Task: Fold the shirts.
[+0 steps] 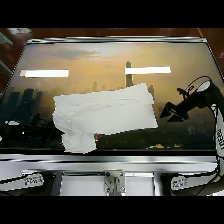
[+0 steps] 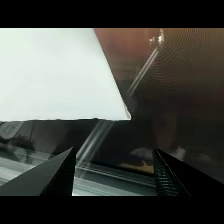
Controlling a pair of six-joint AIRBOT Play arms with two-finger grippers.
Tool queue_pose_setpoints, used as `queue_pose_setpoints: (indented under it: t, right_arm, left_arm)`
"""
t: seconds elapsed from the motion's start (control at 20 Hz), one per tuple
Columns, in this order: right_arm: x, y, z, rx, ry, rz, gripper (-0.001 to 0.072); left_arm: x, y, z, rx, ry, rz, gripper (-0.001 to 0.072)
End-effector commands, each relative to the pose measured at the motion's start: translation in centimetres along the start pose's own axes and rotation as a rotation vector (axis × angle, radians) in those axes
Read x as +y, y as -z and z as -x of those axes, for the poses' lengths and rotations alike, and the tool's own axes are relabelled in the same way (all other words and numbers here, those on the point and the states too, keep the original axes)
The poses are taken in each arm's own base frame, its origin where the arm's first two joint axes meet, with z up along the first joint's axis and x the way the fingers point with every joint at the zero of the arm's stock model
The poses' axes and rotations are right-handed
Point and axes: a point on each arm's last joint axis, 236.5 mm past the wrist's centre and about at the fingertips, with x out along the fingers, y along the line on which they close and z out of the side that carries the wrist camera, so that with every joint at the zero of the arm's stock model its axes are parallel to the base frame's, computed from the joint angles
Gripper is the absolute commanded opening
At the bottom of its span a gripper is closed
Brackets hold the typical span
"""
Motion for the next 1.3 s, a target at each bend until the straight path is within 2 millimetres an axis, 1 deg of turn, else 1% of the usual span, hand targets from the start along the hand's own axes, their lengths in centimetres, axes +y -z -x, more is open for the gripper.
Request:
queue_pose_setpoints:
  t: [0.0,0.15,0.3,0.45,0.55,0.6,0.65,0.7,0.75,0.8,0.85,0.9,0.95,1.0,1.05,1.1,1.15,1.2,1.25]
  right_arm:
    - [-0.6,1.1,-3.4,0.016,-0.035,-0.062,0.0593]
    - [0.4,-0.3,-4.8,-0.060,-0.112,-0.114,0.0593]
    - [0.6,-1.4,-5.1,-0.108,-0.118,-0.142,0.0593]
    - [1.0,-1.4,-5.9,-0.108,-0.091,-0.127,0.0592]
    - [1.3,-0.8,-7.1,-0.089,-0.052,-0.089,0.0590]
    - [1.6,-0.5,-7.6,-0.079,-0.028,-0.063,0.0511]
    - [2.1,-0.4,-7.8,-0.075,-0.023,-0.043,0.0391]
    - [2.6,-0.2,-7.8,-0.065,-0.026,-0.024,0.0205]
    - [3.1,-0.1,-7.6,-0.059,-0.034,-0.018,0.0065]
    - [3.9,-0.3,-6.8,-0.070,-0.055,0.005,0.0060]
    - [5.3,-0.8,-5.3,-0.105,-0.082,0.054,0.0060]
    - [6.8,-1.5,-3.3,-0.157,-0.104,0.109,0.0059]
    - [8.6,-2.4,-0.4,-0.236,-0.115,0.195,0.0059]
    - [10.8,-3.1,3.3,-0.336,-0.121,0.294,0.0059]
    - [13.1,-3.6,7.5,-0.451,-0.123,0.375,0.0059]
    - [15.7,-3.8,12.8,-0.599,-0.120,0.445,0.0059]
    - [18.2,-3.3,18.3,-0.757,-0.109,0.511,0.0059]
    - [20.8,-2.1,24.2,-0.931,-0.102,0.574,0.0059]
    - [23.5,0.4,30.6,-1.121,-0.093,0.639,0.0058]
  left_arm:
    - [-0.7,0.8,0.1,0.030,0.027,-0.027,0.0038]
    - [-1.0,0.8,0.3,0.024,0.030,-0.040,0.0038]
    - [-1.3,0.7,0.6,0.014,0.031,-0.057,0.0038]
    - [-1.3,0.6,0.6,0.012,0.031,-0.062,0.0038]
    - [-1.2,0.6,0.6,0.011,0.030,-0.065,0.0038]
    - [-1.2,0.6,0.6,0.010,0.030,-0.073,0.0038]
    - [-1.3,0.4,0.7,0.007,0.029,-0.076,0.0038]
    - [-1.6,0.1,1.0,-0.003,0.029,-0.086,0.0037]
    - [-2.1,-0.5,1.5,-0.021,0.029,-0.105,0.0036]
    - [-3.1,-1.5,2.5,-0.056,0.029,-0.144,0.0035]
    - [-4.5,-2.5,4.0,-0.103,0.029,-0.183,0.0035]
    - [-6.8,-3.8,6.3,-0.176,0.028,-0.239,0.0035]
    - [-9.4,-5.0,9.1,-0.260,0.027,-0.313,0.0034]
    - [-12.9,-6.0,12.8,-0.368,0.022,-0.419,0.0035]
    - [-16.6,-6.4,16.8,-0.481,0.016,-0.526,0.0035]
    - [-21.0,-6.2,21.5,-0.615,0.009,-0.646,0.0035]
    - [-25.3,-5.1,26.1,-0.748,0.004,-0.758,0.0035]
    - [-30.0,-2.9,31.2,-0.901,0.005,-0.870,0.0035]
    - [-34.2,0.0,35.6,-1.044,0.023,-0.955,0.0036]
